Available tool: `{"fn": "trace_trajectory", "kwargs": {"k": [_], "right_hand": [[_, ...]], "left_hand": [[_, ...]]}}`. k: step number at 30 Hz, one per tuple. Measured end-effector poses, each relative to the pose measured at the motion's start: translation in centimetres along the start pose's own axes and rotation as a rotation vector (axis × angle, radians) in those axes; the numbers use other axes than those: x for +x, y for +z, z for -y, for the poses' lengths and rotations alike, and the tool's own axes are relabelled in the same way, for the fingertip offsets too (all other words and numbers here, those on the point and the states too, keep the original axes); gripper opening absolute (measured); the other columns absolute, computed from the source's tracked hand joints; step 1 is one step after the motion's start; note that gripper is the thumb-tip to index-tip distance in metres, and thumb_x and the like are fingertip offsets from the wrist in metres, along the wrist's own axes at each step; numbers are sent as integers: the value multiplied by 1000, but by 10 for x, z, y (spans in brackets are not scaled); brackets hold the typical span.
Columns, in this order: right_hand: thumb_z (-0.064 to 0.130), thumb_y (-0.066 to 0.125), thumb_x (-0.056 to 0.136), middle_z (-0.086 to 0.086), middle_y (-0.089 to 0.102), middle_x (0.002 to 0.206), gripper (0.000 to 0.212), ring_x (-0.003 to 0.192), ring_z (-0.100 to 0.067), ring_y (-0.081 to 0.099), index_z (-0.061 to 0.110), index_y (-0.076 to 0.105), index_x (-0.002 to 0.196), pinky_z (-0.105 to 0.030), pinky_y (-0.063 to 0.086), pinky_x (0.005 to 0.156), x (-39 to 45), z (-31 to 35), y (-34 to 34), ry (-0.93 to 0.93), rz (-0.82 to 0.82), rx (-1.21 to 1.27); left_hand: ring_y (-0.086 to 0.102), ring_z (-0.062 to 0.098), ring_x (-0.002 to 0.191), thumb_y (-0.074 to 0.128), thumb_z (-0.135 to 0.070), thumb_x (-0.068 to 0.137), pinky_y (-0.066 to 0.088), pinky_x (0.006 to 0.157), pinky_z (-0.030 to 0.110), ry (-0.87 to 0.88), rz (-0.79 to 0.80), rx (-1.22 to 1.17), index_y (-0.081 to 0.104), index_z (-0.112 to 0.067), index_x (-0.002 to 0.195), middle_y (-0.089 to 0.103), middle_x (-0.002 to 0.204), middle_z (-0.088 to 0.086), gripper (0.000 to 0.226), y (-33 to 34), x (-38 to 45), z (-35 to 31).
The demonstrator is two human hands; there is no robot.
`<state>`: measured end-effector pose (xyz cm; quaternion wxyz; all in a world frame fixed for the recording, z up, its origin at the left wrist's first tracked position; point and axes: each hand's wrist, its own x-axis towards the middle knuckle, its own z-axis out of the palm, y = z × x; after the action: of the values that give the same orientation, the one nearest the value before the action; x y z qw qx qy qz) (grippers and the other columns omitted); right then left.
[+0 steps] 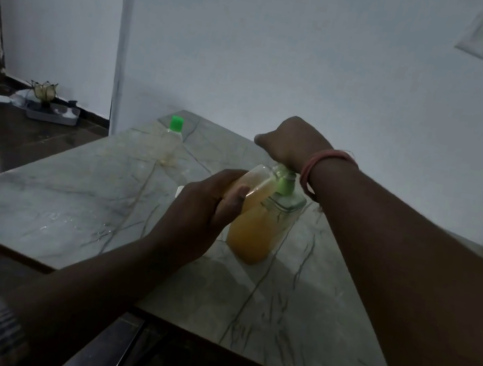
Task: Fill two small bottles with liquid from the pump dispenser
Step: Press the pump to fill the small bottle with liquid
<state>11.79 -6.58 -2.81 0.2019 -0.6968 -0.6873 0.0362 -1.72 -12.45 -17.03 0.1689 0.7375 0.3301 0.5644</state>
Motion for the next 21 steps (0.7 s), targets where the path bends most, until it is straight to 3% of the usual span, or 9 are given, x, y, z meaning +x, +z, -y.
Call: {"fn": "trace_trajectory", "kwargs": {"k": [5,8,13,17,19,21], "right_hand": [[31,60,90,-1,45,58,37,52,-18,42,13,44,62,-28,30,48,3,-7,1,-8,-93,68],[29,60,88,-2,51,62,32,55,-19,47,13,48,63,-27,30,49,3,-7,7,24,-112,37],[32,61,94,-5,64,83,26,70,-21,57,10,61,79,-27,39,57,3,-2,-3,36,39,33],[30,59,94,-3,55,75,21,58,-14,47,12,58,84,-27,36,49,7,-6,2,34,23,74],[27,58,94,0,49,72,17,64,-17,48,11,56,88,-26,37,52,6,-8,5,70,13,121],[26,58,93,-2,53,72,23,71,-22,54,9,56,77,-27,37,52,6,-9,6,66,-8,74]], "left_hand": [[62,-11,76,39,-48,100,44,55,6,-17,12,-15,56,-20,131,57,88,-28,45,3,0,1],[62,-6,73,39,-49,101,42,54,7,-6,0,-4,57,-22,131,60,87,-24,44,2,1,5],[60,-12,74,38,-48,99,42,54,5,-7,11,-6,56,-16,131,56,87,-27,49,1,0,-2],[61,-11,75,39,-51,98,43,54,6,-14,11,-8,56,-19,132,56,87,-27,49,3,0,2],[61,-8,73,39,-51,99,43,53,8,-16,7,-6,56,-20,132,59,88,-24,49,2,1,4],[61,-7,72,39,-51,99,43,53,8,-13,4,-10,56,-19,132,59,87,-24,48,1,1,3]]}}
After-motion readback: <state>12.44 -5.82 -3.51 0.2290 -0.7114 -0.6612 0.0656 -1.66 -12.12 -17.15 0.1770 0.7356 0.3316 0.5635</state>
